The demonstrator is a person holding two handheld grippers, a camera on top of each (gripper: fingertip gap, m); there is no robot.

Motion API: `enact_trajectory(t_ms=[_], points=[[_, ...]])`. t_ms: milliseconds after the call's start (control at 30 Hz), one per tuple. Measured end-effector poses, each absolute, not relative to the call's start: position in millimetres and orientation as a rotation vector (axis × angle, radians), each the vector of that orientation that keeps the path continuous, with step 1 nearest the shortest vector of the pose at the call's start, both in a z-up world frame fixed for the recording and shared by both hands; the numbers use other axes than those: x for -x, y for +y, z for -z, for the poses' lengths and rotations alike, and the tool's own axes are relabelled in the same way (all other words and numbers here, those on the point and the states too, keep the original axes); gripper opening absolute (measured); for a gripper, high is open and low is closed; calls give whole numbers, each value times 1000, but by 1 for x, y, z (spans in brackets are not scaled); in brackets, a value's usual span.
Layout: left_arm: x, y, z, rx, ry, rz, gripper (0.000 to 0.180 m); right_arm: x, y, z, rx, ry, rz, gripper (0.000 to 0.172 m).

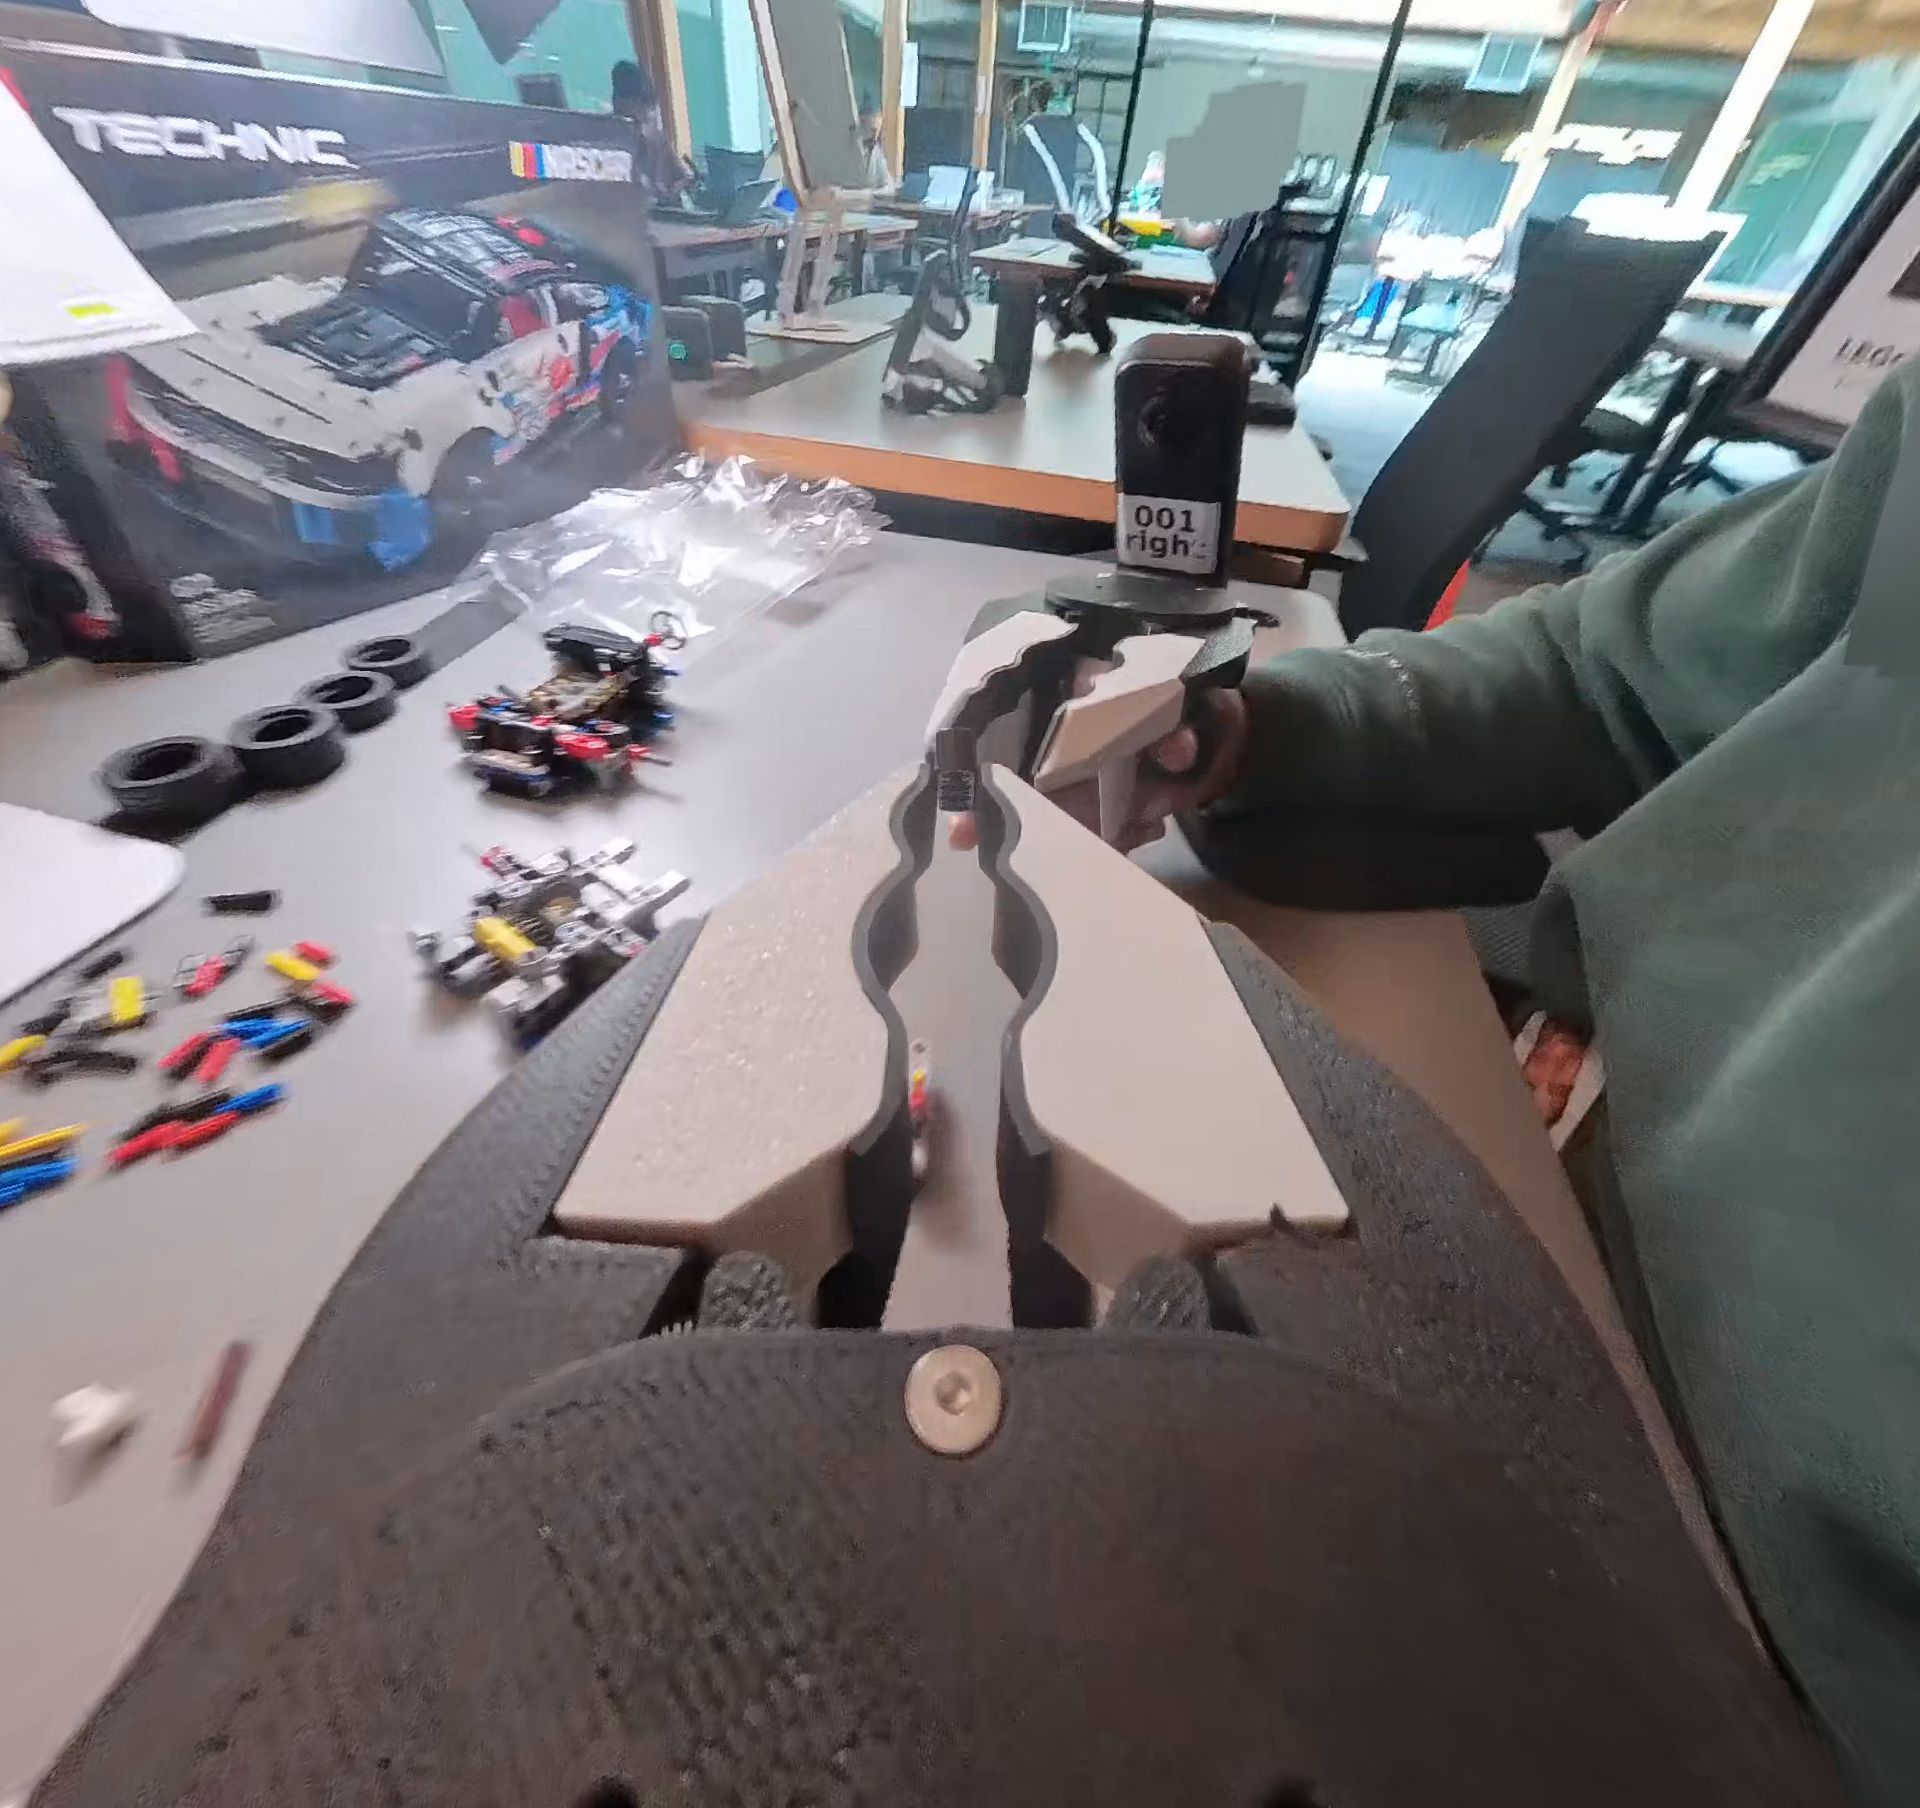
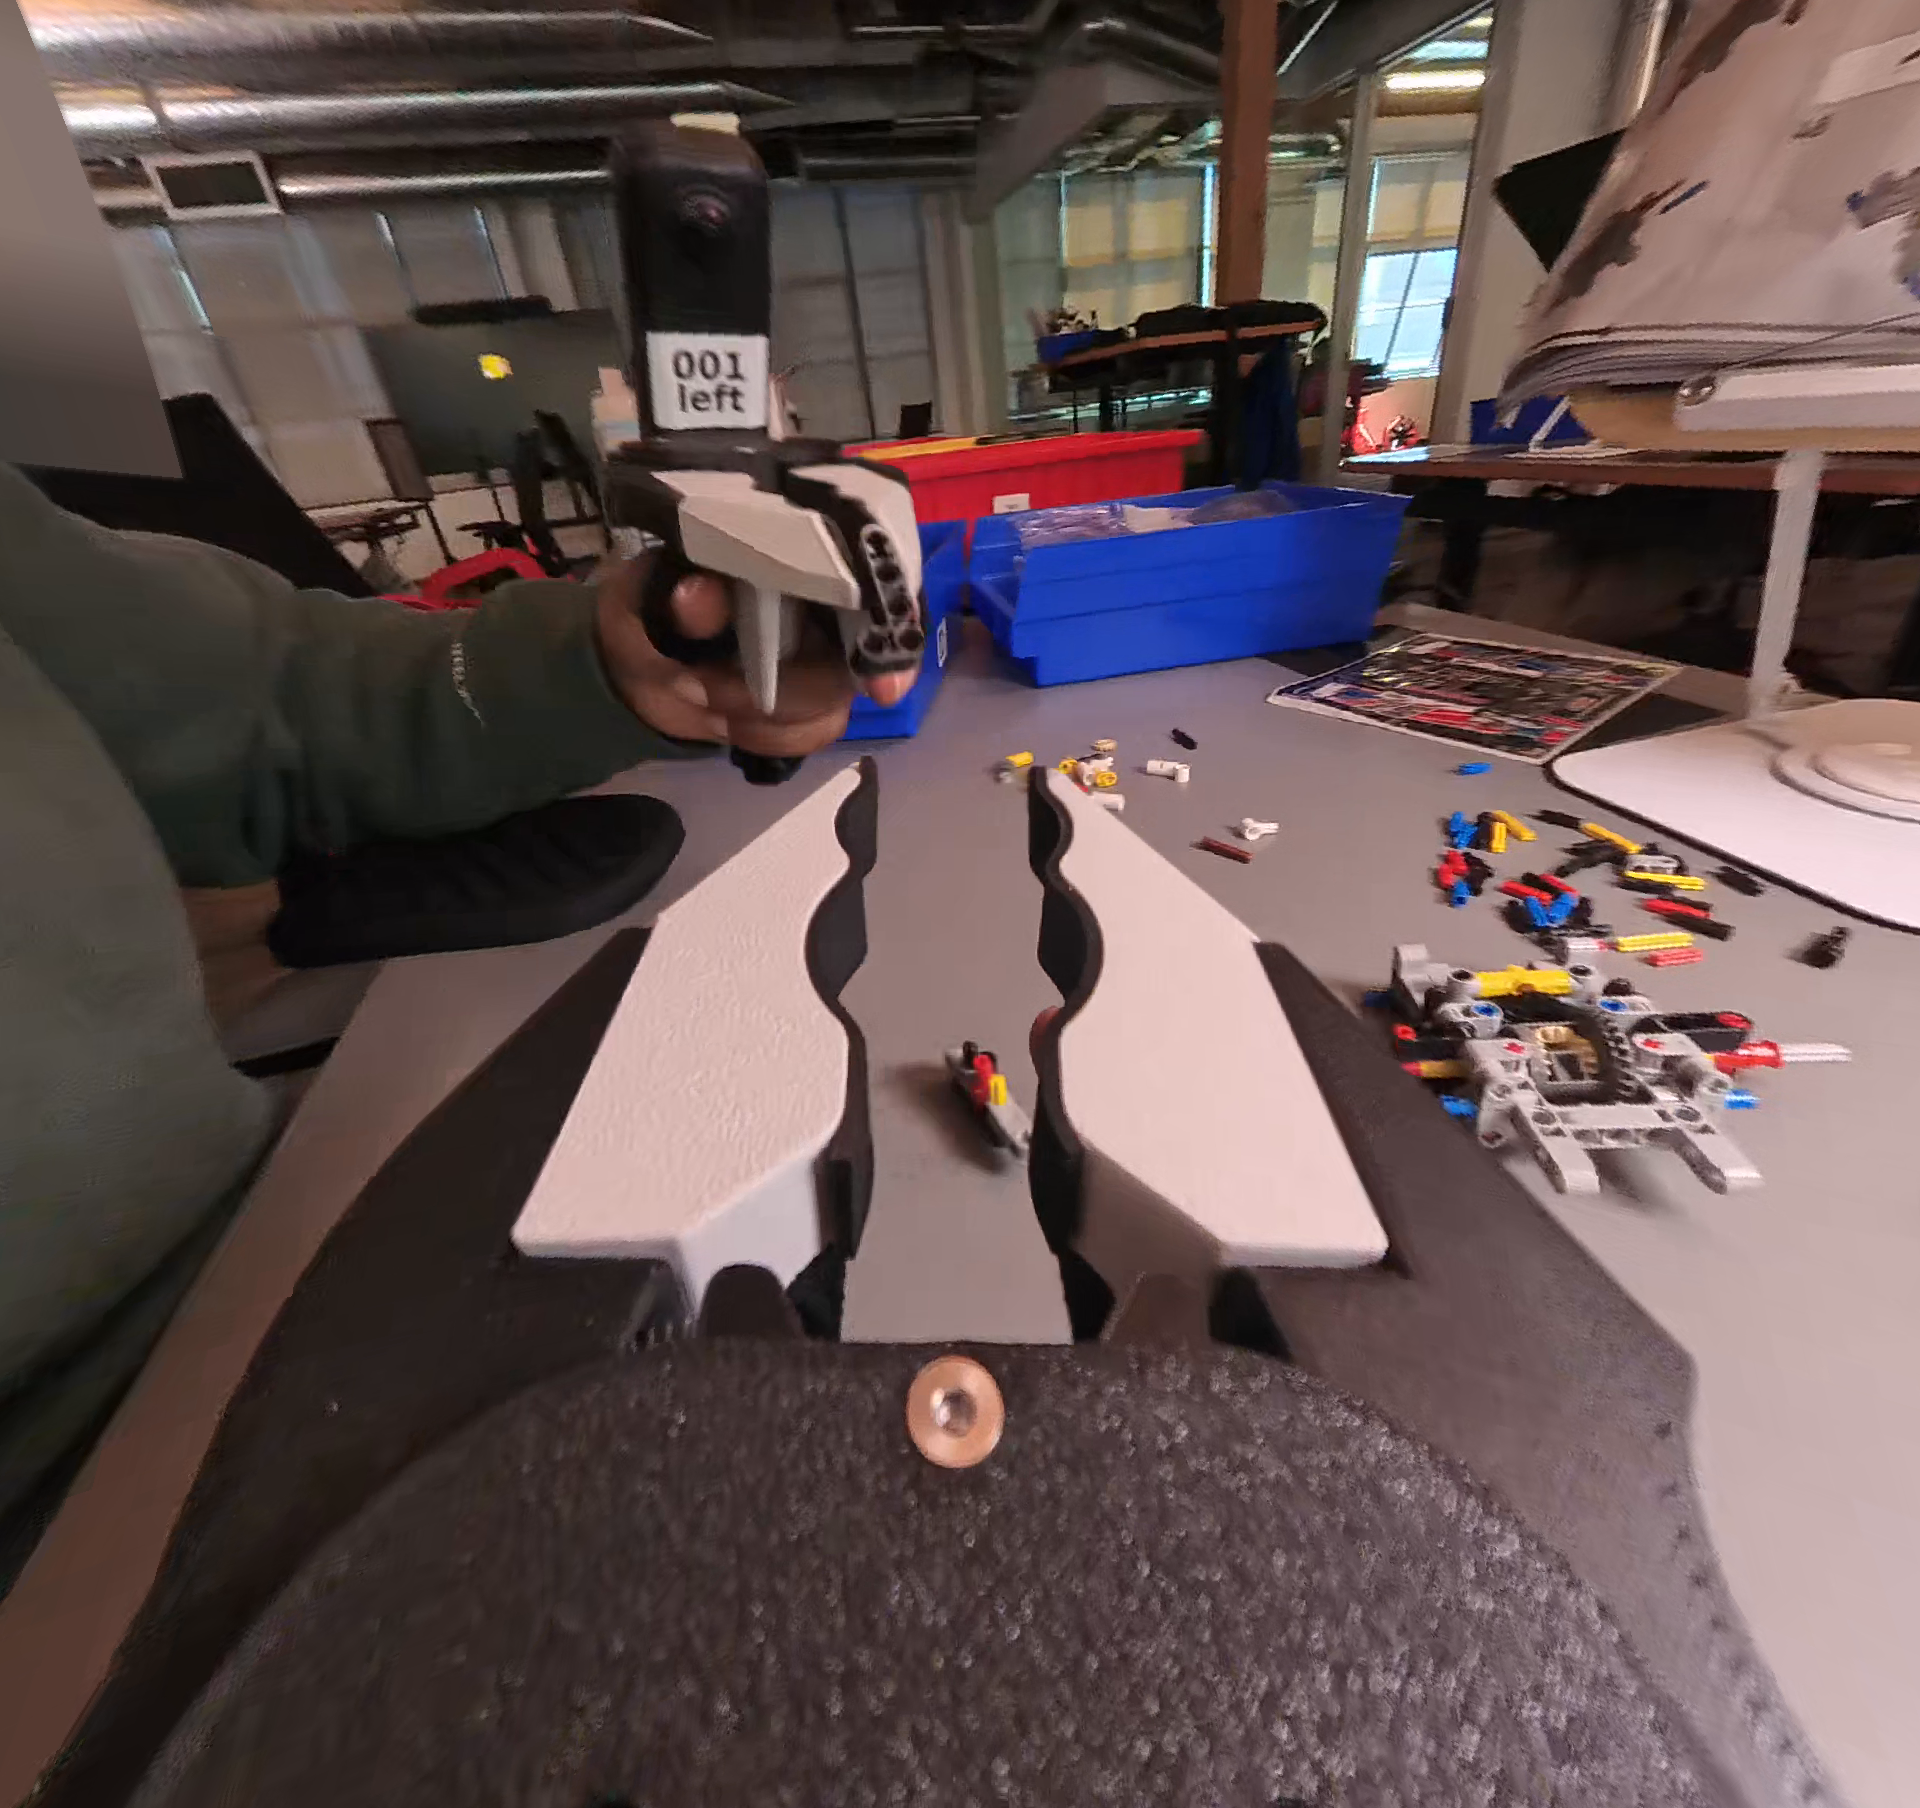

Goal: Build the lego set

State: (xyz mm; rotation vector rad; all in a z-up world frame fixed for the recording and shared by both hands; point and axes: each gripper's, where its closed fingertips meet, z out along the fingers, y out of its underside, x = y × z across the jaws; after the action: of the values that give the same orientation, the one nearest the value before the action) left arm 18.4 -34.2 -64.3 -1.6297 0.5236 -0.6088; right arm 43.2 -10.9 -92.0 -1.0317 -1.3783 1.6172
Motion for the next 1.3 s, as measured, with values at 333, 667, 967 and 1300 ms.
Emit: enact_trajectory(t_ms=[333, 667, 967, 1300], points=[[-48, -18, 98, 1586, 432, 828, 5, -43, -21, 102, 1049, -1470, -1586, 15], [-33, -20, 134, 1708, 502, 725, 9, -34, -19, 131, 1107, -1587, -1408, 13], [-31, -23, 161, 1828, 685, 504, 7, -32, -22, 154, 1090, -1715, -1209, 13], [-36, -34, 151, 1786, 631, 780, 6, -37, -35, 149, 1013, -1746, -1259, 17]])
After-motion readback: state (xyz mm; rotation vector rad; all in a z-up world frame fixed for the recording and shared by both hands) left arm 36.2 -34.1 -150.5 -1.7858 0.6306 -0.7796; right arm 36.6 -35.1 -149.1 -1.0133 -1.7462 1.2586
